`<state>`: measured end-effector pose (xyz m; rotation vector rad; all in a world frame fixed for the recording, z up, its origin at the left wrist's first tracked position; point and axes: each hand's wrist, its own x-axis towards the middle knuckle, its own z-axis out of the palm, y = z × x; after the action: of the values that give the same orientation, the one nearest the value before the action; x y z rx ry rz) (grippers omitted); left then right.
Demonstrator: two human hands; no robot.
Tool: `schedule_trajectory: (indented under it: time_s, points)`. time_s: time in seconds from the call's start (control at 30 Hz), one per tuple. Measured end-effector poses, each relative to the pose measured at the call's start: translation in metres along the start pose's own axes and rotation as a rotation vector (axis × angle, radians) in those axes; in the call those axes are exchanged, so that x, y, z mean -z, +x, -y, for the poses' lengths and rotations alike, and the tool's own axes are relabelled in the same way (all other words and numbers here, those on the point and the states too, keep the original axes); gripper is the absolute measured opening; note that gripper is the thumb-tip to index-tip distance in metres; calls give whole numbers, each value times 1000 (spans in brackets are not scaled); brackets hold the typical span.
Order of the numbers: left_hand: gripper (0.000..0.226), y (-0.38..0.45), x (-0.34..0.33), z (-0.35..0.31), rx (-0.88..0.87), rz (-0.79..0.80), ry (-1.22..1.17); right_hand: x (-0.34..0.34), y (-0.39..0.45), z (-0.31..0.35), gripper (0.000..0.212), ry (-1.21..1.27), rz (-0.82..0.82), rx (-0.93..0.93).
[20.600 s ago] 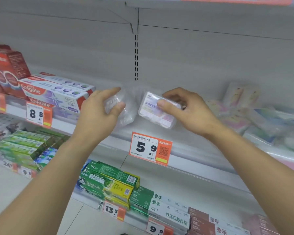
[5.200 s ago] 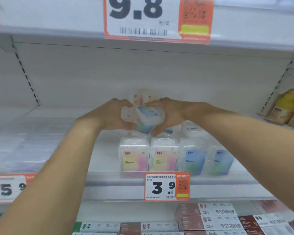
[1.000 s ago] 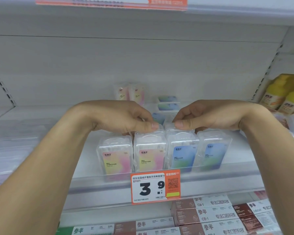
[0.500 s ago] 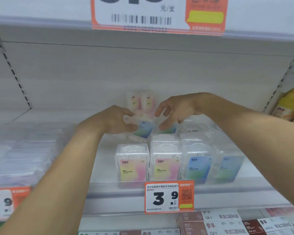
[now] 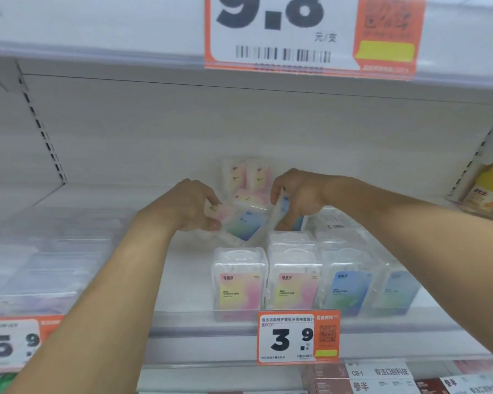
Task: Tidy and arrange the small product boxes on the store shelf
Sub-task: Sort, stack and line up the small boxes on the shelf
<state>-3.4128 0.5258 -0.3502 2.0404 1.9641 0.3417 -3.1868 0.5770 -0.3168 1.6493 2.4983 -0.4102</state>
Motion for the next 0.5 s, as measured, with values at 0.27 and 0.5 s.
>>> schedule_trajectory:
  time_s: [0.27,0.5]
  points:
    - [75,-8,10,5,89,-25,75,15,-31,-10,57,222,-303,126]
    - [43,-12,14,11,120,-100,-10,16,-74,-15,42,621,-434,251]
